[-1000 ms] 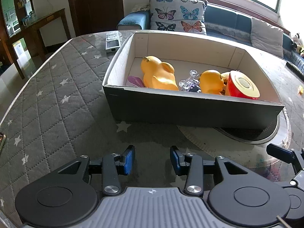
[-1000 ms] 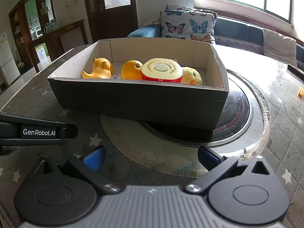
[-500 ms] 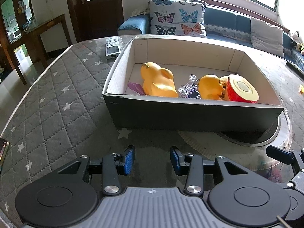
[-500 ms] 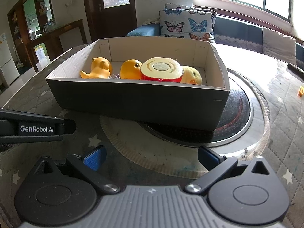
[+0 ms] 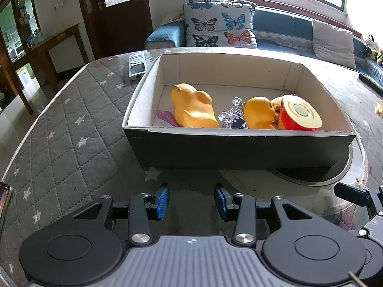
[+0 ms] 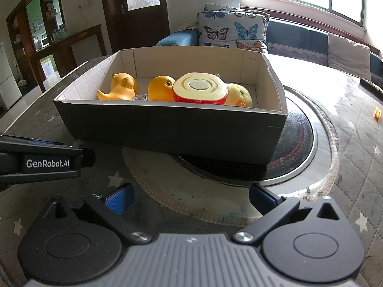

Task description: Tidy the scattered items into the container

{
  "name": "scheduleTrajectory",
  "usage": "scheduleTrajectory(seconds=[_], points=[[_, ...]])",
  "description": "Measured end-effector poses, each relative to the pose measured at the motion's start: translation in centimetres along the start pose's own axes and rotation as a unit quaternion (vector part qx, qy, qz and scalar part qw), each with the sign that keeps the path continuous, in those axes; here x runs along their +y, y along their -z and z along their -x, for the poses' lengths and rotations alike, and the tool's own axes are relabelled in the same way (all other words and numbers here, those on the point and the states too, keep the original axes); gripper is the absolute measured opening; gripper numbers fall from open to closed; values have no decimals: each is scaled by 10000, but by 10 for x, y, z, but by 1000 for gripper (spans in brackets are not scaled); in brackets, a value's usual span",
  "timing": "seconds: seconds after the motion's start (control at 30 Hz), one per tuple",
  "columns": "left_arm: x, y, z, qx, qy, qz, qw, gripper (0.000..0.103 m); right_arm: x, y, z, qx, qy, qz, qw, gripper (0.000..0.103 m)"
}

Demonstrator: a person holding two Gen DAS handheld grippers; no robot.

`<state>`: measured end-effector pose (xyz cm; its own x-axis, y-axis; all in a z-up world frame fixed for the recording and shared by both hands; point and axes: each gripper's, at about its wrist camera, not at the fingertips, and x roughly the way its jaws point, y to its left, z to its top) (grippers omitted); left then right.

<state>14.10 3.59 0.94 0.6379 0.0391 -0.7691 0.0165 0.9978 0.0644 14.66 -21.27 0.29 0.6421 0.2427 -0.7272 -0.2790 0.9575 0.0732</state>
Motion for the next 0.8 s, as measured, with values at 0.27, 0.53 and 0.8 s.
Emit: scheduleTrajectory(seconds=[0.27, 0.53, 0.8], points=[[-4, -2, 1, -53, 1, -71, 10000, 43, 1, -1, -1, 7, -2, -1, 10000, 103], [-7, -3, 1, -75, 3, -132, 9999, 43, 2, -1, -1, 15, -11, 7, 10000, 103], [-10, -1, 0, -68, -8, -185, 9998, 43, 2, -1, -2, 20, 6, -11, 10000, 103]])
